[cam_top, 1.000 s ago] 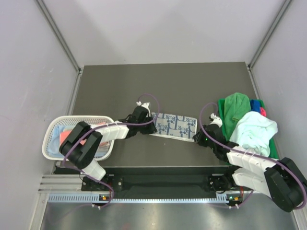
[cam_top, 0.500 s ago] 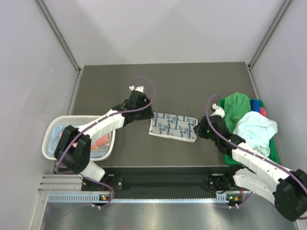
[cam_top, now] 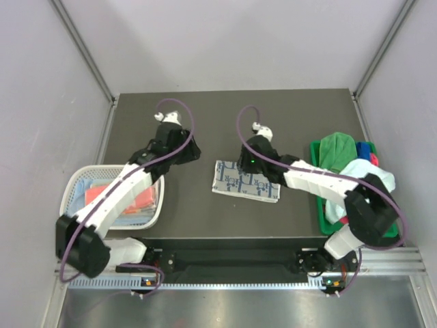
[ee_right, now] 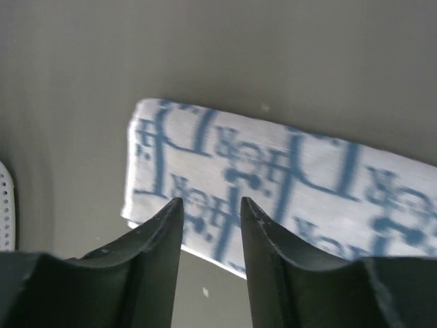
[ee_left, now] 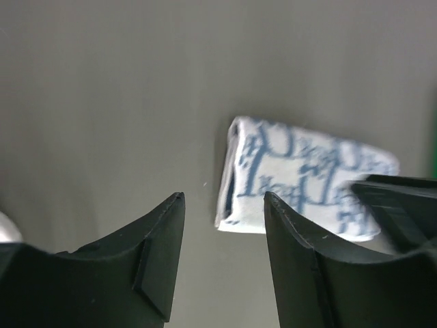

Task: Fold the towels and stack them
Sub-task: Fold the towel, then neatly place the folded towel into the bin

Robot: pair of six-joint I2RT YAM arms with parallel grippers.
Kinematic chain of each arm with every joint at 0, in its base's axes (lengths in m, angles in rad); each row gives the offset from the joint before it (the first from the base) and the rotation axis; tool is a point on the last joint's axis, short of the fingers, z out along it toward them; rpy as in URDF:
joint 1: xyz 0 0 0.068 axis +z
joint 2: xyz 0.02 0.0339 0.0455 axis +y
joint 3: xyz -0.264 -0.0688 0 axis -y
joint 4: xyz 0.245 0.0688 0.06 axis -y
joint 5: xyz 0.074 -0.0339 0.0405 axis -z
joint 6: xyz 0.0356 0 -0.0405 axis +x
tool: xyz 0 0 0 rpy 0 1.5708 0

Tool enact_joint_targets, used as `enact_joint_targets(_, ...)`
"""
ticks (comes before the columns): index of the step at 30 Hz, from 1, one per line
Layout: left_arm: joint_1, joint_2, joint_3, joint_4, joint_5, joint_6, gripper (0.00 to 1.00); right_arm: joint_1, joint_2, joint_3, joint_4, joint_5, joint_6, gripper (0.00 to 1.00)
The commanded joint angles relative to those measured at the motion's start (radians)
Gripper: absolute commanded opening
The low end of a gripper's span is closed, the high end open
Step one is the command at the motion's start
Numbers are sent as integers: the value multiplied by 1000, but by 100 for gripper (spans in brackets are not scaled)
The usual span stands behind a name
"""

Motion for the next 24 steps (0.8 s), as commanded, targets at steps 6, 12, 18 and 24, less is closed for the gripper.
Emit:
enact_joint_targets(6,15,-354,191,-151,-108,34,55,174,357,424,-162,181,37,50)
enact_joint_targets(12,15,-457,253,-211,-110,57,55,221,542,601,-285,241,86,51)
enact_joint_targets(18,17,-489,281,-240,-87,80,56,248,609,638,-343,287,115,51)
enact_joint_targets(24,15,-489,271,-237,-67,100,56,274,661,667,-394,302,115,51)
